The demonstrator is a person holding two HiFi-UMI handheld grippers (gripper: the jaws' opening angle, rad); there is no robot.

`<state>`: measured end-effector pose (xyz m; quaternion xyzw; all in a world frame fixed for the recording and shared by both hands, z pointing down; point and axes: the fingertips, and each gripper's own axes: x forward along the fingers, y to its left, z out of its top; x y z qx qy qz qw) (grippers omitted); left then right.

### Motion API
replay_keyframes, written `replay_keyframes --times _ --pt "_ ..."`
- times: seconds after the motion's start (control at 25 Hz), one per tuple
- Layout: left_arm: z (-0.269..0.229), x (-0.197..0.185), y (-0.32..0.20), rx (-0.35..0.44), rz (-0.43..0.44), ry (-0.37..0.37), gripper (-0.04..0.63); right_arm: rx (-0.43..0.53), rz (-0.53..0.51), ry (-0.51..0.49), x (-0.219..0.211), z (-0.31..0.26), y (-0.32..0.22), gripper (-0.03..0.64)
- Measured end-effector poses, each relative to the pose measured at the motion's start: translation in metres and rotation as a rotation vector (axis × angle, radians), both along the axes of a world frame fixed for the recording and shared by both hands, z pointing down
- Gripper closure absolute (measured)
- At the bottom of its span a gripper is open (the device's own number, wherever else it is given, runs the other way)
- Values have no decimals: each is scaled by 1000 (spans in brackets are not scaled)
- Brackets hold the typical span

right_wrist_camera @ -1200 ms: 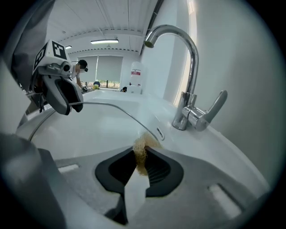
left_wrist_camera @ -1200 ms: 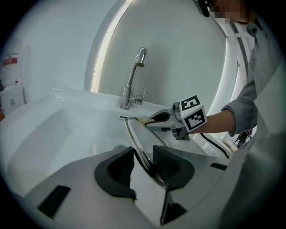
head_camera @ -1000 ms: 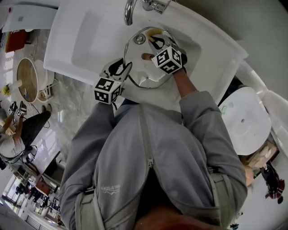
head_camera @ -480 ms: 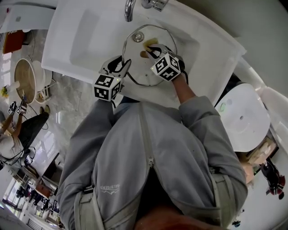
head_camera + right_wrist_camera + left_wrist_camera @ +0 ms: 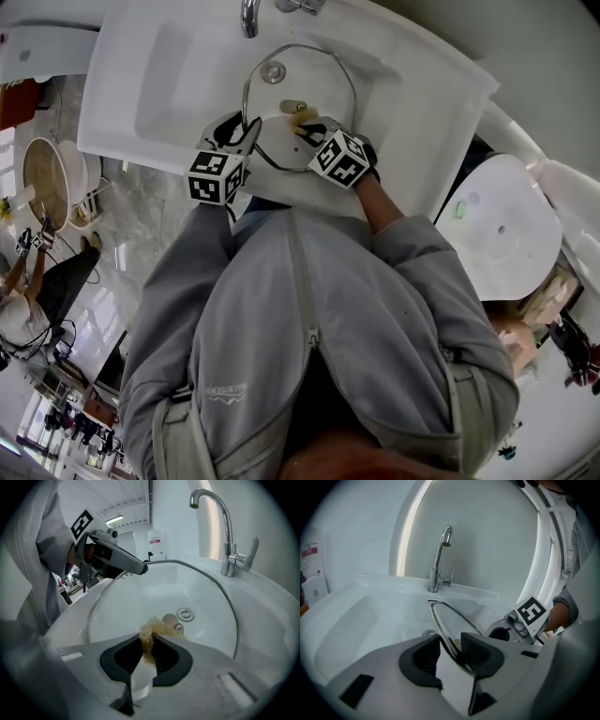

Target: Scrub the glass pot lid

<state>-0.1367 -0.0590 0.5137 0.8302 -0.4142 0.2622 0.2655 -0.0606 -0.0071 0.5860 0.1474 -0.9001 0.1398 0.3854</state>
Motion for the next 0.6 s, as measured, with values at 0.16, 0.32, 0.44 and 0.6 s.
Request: replay_keyframes --times 0.16,0.32,0.44,0.6 --pt "0 0 1 2 -2 2 460 -56 -20 8 3 0 30 568" --pt "0 2 1 5 0 1 460 -125 -51 17 7 -1 50 569" --pt "1 3 1 6 0 1 460 -202 -98 10 9 -3 65 568" --pt "2 3 0 4 2 -1 460 -311 -99 1 13 -5 72 569"
